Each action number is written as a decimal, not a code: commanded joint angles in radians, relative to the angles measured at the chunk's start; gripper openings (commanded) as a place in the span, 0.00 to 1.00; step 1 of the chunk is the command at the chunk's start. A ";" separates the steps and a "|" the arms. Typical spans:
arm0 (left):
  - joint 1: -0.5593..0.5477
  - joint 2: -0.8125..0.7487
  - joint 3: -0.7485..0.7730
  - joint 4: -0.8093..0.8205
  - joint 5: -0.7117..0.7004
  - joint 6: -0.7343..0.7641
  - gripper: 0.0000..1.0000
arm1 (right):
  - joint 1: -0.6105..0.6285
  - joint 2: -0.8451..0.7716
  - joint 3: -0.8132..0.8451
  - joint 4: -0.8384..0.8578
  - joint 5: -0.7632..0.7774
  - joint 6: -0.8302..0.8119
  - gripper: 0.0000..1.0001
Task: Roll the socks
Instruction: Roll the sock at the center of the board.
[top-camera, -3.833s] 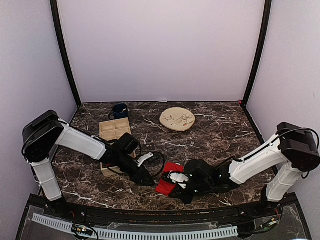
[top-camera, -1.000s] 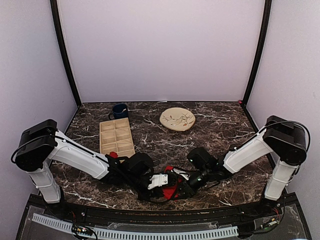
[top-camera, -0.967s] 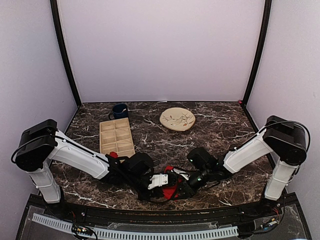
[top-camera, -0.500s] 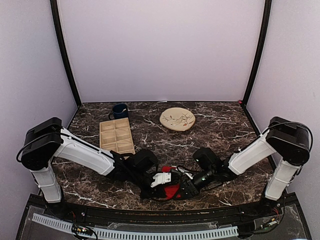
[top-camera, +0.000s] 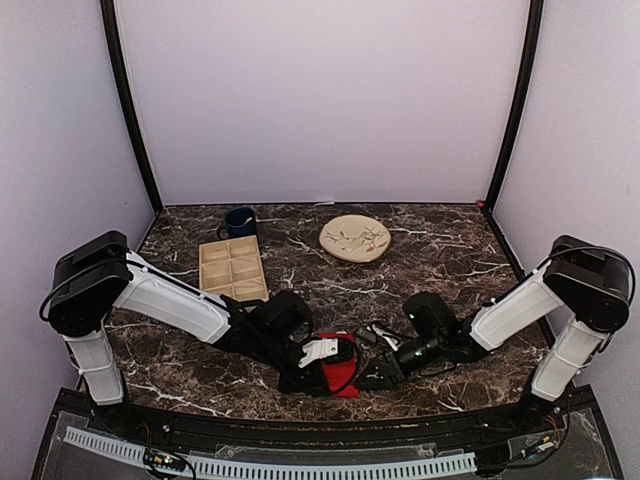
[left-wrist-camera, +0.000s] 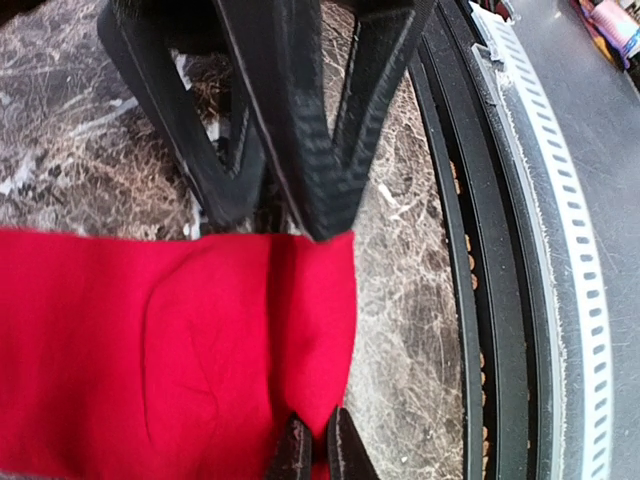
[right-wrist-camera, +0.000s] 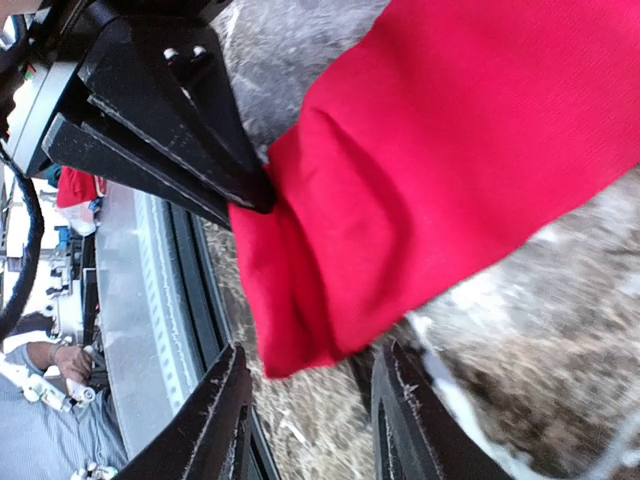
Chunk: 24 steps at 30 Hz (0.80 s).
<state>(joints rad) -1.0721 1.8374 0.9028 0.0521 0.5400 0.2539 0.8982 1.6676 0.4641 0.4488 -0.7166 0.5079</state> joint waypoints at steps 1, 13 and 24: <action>0.023 0.026 0.002 -0.087 0.046 -0.048 0.02 | -0.022 -0.024 -0.030 -0.020 0.094 0.002 0.38; 0.055 0.102 0.064 -0.163 0.143 -0.078 0.03 | -0.021 -0.169 -0.090 -0.038 0.241 -0.060 0.39; 0.088 0.174 0.117 -0.230 0.277 -0.108 0.03 | 0.120 -0.401 -0.134 -0.156 0.539 -0.205 0.39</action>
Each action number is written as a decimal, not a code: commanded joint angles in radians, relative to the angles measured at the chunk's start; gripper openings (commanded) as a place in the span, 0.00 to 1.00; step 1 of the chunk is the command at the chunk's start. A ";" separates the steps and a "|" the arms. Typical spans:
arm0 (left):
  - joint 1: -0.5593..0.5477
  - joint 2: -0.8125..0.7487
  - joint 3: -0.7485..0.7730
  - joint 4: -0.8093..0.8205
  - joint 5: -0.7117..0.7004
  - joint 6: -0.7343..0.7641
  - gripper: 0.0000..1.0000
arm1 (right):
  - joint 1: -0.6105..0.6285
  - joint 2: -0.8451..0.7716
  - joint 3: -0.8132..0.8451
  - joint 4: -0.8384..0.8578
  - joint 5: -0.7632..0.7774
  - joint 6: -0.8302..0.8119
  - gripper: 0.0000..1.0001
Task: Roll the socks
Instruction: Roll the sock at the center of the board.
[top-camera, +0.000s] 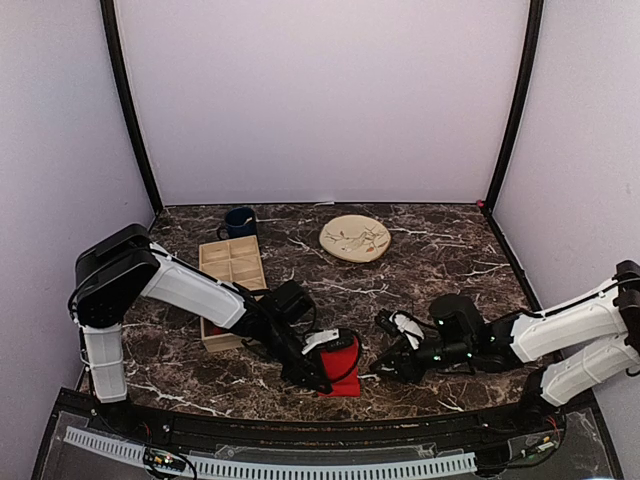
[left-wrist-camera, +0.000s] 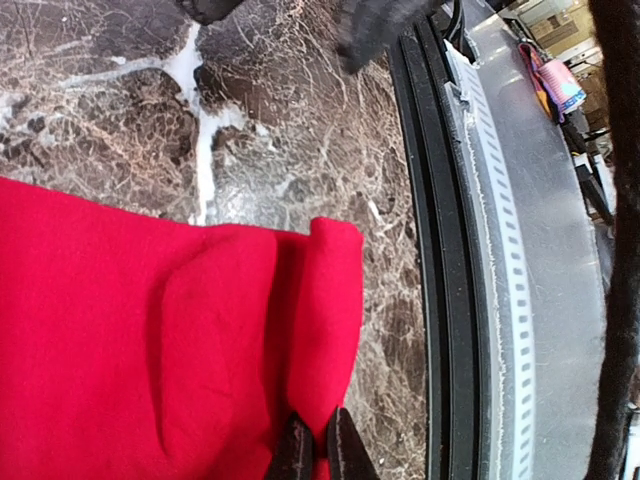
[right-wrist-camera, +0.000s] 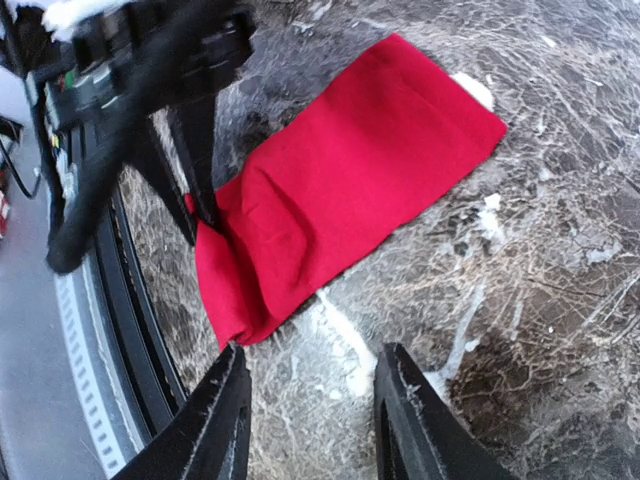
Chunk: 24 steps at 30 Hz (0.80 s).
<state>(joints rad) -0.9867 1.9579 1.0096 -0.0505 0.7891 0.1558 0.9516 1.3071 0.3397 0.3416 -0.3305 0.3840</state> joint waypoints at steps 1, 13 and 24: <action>0.005 0.062 0.020 -0.139 0.041 -0.010 0.03 | 0.098 -0.052 -0.007 -0.059 0.184 -0.099 0.39; 0.048 0.103 0.047 -0.198 0.132 -0.022 0.02 | 0.329 -0.013 0.100 -0.165 0.424 -0.255 0.39; 0.061 0.148 0.088 -0.283 0.162 0.006 0.02 | 0.460 0.115 0.224 -0.233 0.519 -0.362 0.38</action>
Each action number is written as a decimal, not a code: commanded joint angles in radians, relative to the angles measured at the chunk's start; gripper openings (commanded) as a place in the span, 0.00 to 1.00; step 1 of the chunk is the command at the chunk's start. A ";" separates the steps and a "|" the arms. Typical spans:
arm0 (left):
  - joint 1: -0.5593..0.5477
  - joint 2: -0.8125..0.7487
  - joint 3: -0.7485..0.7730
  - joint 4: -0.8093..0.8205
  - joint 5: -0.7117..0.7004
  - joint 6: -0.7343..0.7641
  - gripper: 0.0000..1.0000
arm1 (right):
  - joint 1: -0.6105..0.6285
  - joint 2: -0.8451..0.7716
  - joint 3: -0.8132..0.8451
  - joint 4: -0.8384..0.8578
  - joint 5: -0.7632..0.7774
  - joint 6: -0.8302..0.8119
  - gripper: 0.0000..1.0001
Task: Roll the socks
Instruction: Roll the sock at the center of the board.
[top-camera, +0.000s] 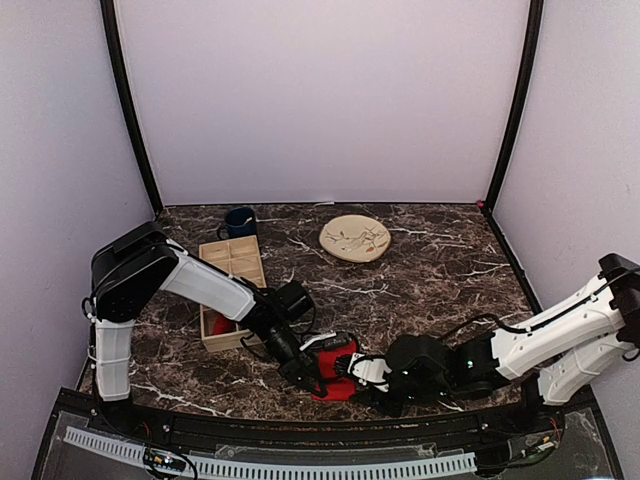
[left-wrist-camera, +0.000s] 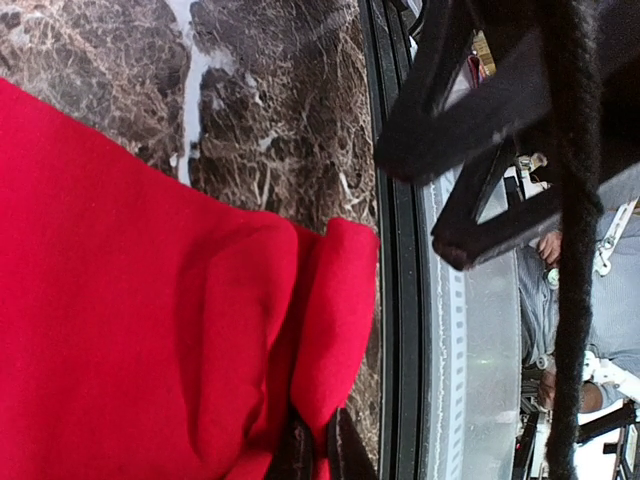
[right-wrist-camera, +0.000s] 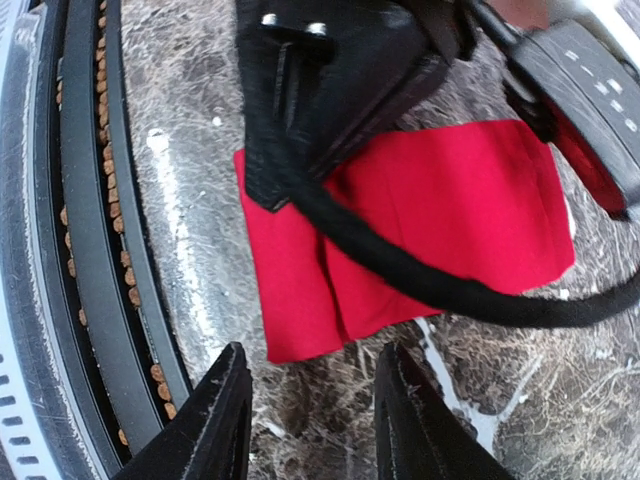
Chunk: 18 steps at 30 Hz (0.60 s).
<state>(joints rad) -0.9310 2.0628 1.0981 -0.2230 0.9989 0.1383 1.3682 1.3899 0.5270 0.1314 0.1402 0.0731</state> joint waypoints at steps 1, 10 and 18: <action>0.007 0.046 0.002 -0.116 -0.046 0.026 0.02 | 0.052 0.041 0.044 -0.028 0.052 -0.057 0.39; 0.016 0.062 0.020 -0.164 -0.033 0.056 0.02 | 0.075 0.119 0.094 -0.046 0.084 -0.108 0.39; 0.018 0.069 0.020 -0.174 -0.024 0.064 0.02 | 0.076 0.168 0.122 -0.054 0.093 -0.135 0.39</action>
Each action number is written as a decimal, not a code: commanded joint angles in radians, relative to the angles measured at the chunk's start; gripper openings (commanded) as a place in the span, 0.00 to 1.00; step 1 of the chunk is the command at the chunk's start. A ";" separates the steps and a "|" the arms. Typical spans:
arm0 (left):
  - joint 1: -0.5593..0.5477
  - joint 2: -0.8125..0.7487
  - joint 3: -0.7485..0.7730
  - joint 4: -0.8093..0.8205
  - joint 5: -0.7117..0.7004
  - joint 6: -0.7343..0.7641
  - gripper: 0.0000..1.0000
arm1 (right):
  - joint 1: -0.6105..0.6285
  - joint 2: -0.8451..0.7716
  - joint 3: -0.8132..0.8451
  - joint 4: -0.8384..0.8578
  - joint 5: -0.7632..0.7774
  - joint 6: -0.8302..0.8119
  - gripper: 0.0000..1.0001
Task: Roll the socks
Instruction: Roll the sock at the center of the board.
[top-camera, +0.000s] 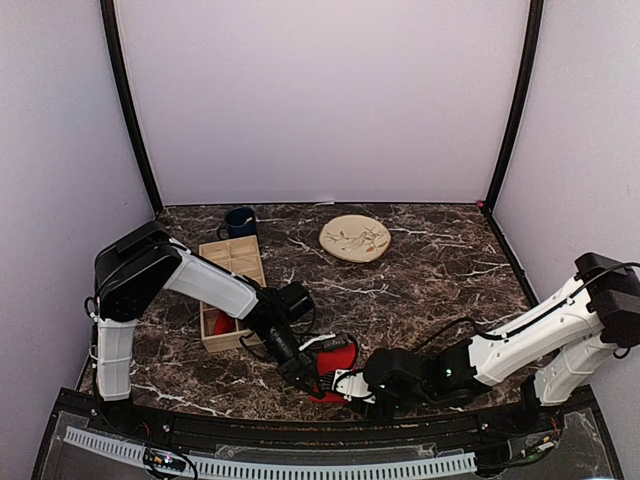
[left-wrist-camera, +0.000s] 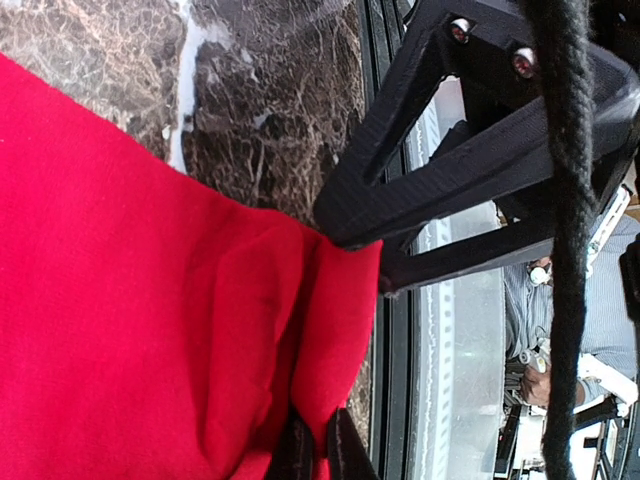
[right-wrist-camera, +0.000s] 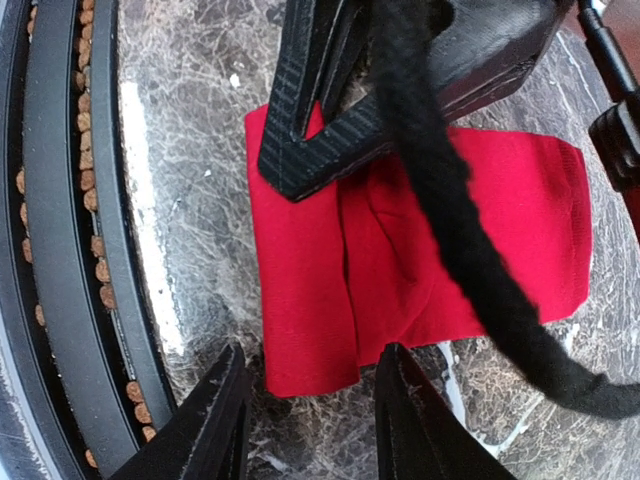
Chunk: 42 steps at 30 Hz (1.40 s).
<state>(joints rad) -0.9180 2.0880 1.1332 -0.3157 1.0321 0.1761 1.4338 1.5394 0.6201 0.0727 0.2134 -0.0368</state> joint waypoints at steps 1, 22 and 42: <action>0.007 0.043 -0.015 -0.082 -0.058 0.026 0.02 | 0.010 0.021 0.031 0.005 0.019 -0.028 0.39; 0.009 0.046 -0.003 -0.098 -0.061 0.034 0.04 | 0.001 0.106 0.070 -0.030 -0.009 -0.048 0.05; 0.024 -0.076 -0.098 0.059 -0.167 -0.060 0.39 | -0.087 0.072 0.043 -0.028 -0.160 0.025 0.00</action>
<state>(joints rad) -0.9115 2.0335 1.0851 -0.2855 1.0302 0.1371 1.3632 1.6192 0.6769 0.0559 0.0891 -0.0452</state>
